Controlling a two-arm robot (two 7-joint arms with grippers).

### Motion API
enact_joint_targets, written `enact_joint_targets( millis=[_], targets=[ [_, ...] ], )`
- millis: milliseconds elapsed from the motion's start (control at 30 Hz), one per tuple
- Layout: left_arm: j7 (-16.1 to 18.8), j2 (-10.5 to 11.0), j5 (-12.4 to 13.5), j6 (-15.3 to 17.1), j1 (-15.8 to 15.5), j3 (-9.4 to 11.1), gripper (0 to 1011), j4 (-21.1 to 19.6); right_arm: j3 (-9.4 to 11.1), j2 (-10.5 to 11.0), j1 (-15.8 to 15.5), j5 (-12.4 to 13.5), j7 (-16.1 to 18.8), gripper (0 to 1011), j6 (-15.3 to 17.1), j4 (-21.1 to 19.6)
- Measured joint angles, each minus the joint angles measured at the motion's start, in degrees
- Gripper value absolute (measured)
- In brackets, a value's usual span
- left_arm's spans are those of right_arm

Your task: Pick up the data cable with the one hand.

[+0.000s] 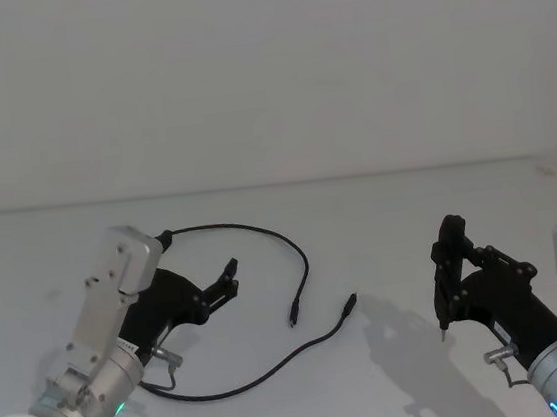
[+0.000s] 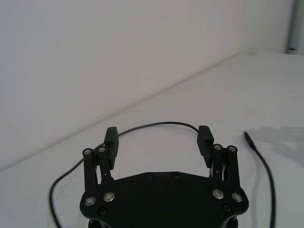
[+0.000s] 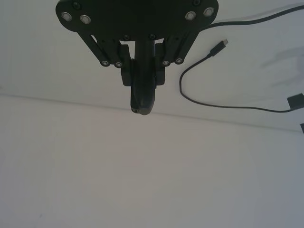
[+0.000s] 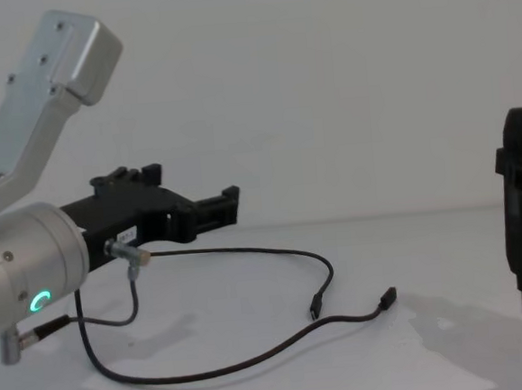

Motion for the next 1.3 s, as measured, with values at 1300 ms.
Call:
enact_joint_targets(
  millis=[1300],
  targets=[
    [-36.3,-0.3,-7.2,11.5,-17.5,11.4,1001,18.8,0.0,0.0,0.0,0.0,0.0,279,0.0,0.0]
  ],
)
